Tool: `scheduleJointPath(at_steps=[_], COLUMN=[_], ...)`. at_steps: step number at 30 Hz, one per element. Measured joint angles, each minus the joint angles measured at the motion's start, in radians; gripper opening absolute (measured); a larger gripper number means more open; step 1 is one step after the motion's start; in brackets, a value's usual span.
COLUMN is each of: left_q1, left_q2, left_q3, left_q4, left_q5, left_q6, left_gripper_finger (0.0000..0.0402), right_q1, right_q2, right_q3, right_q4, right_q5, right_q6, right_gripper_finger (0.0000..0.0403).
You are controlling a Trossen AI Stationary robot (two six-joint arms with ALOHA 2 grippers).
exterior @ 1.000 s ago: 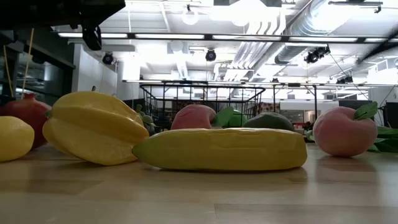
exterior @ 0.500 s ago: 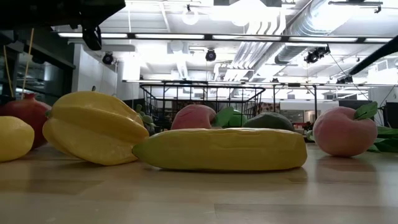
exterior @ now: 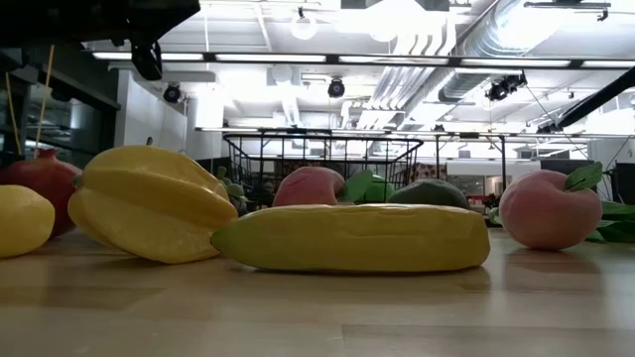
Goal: Build produce basket
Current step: Put the grapes into the black wire basket
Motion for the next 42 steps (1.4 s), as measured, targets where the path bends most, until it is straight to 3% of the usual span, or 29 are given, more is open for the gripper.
scheduleJointPath(at_steps=[3, 7, 13, 16, 21, 30, 42], left_q1=[0.0, 0.0, 0.0, 0.0, 0.0, 0.0, 0.0], left_q2=[0.0, 0.0, 0.0, 0.0, 0.0, 0.0, 0.0], left_q3=[0.0, 0.0, 0.0, 0.0, 0.0, 0.0, 0.0], left_q4=[0.0, 0.0, 0.0, 0.0, 0.0, 0.0, 0.0], left_q5=[0.0, 0.0, 0.0, 0.0, 0.0, 0.0, 0.0], left_q6=[0.0, 0.0, 0.0, -0.001, 0.0, 0.027, 0.026], left_gripper_finger=[0.0, 0.0, 0.0, 0.0, 0.0, 0.0, 0.0], right_q1=[0.0, -0.001, 0.002, 0.002, -0.024, -0.134, -0.424], right_q2=[0.0, -0.03, -0.174, -0.258, -0.388, -0.531, -0.544], right_q3=[0.0, 0.0, 0.0, 0.0, 0.0, 0.0, 0.0], right_q4=[0.0, -0.002, 0.007, 0.041, 0.082, 0.205, 0.414], right_q5=[-0.015, -0.047, -0.049, 0.019, 0.225, 0.453, 0.383], right_q6=[-0.028, -0.085, -0.192, -0.267, -0.41, -0.834, -1.418], right_gripper_finger=[0.0008, 0.001, 0.0003, 0.0003, 0.0002, 0.0001, 0.0])
